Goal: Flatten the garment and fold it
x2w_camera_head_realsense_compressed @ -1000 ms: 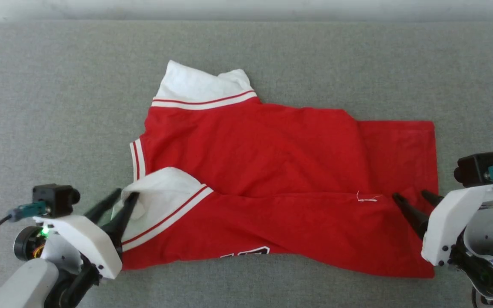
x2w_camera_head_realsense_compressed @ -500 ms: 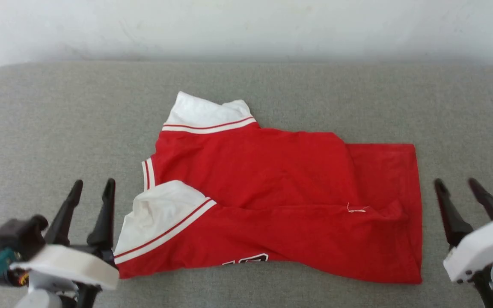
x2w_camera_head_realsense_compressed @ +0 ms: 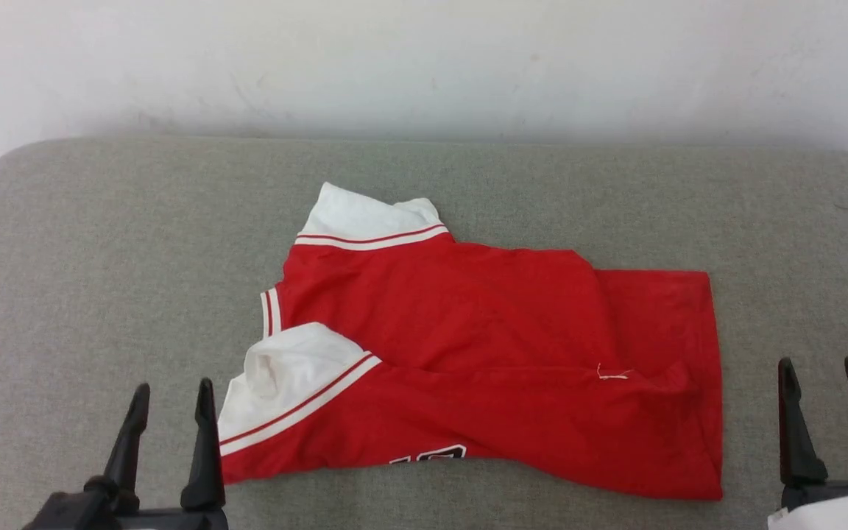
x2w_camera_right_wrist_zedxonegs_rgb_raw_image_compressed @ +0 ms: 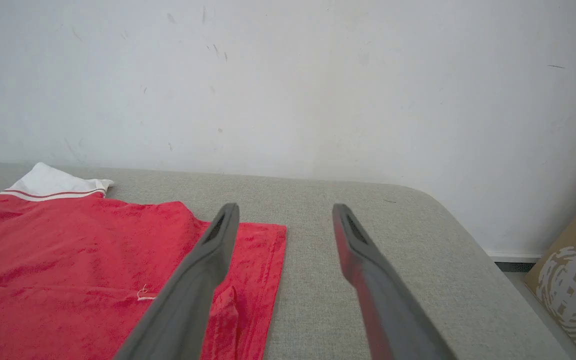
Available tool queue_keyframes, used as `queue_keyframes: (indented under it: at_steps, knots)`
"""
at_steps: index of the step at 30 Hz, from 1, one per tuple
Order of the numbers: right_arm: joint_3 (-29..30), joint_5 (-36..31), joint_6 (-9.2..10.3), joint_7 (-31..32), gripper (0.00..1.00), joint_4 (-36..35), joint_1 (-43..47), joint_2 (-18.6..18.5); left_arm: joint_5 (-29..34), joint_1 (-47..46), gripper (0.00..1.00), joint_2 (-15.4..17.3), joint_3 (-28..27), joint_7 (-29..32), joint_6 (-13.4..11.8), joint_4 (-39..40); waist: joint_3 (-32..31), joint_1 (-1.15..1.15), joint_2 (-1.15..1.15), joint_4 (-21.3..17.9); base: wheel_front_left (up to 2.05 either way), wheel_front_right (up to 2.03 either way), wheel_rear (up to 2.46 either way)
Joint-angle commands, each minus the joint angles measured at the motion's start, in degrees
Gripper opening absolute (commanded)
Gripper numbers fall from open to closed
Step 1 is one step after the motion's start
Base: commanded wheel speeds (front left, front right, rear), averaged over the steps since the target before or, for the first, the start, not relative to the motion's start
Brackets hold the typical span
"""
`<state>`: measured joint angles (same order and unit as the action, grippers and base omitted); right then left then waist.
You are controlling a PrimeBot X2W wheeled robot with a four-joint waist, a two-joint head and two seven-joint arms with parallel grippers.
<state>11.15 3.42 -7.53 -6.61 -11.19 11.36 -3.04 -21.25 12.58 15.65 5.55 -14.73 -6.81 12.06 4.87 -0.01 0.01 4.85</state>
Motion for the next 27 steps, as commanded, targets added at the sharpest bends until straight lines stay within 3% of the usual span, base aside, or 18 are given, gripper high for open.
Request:
queue_keyframes:
  at_steps: [1,6,13,22,27]
  knots:
    - [0.16,0.15,0.04,-2.73,1.0,1.43,1.08,0.14,1.6,1.49,1.0,-2.12,-1.61,-0.26,1.53,-0.52,-0.67,0.01,-0.01,0.25,0.0,0.0,0.0]
    - [-0.1,0.06,0.04,-5.41,1.0,3.69,1.1,0.15,4.56,2.49,1.0,-4.57,-3.49,-0.26,5.33,-2.56,-1.44,0.01,-0.01,0.27,0.0,0.0,0.0]
    - [-0.19,-0.47,0.04,-5.86,1.0,4.28,0.51,0.15,5.81,1.81,1.0,-3.84,-4.11,-0.09,8.23,-6.51,-2.13,0.01,-0.01,-0.02,0.0,0.0,0.0]
    - [-1.04,0.34,0.04,-5.75,1.0,5.2,0.2,0.16,-0.02,-1.44,1.0,1.53,-2.74,18.08,11.84,-11.51,-0.75,0.01,-0.01,-0.8,0.0,0.0,0.0]
    - [-1.6,0.41,0.04,-5.75,1.0,5.88,-0.31,0.16,-3.47,-3.56,1.0,4.05,-2.65,26.6,12.55,-14.14,0.76,0.01,-0.01,-1.49,0.0,0.0,0.0]
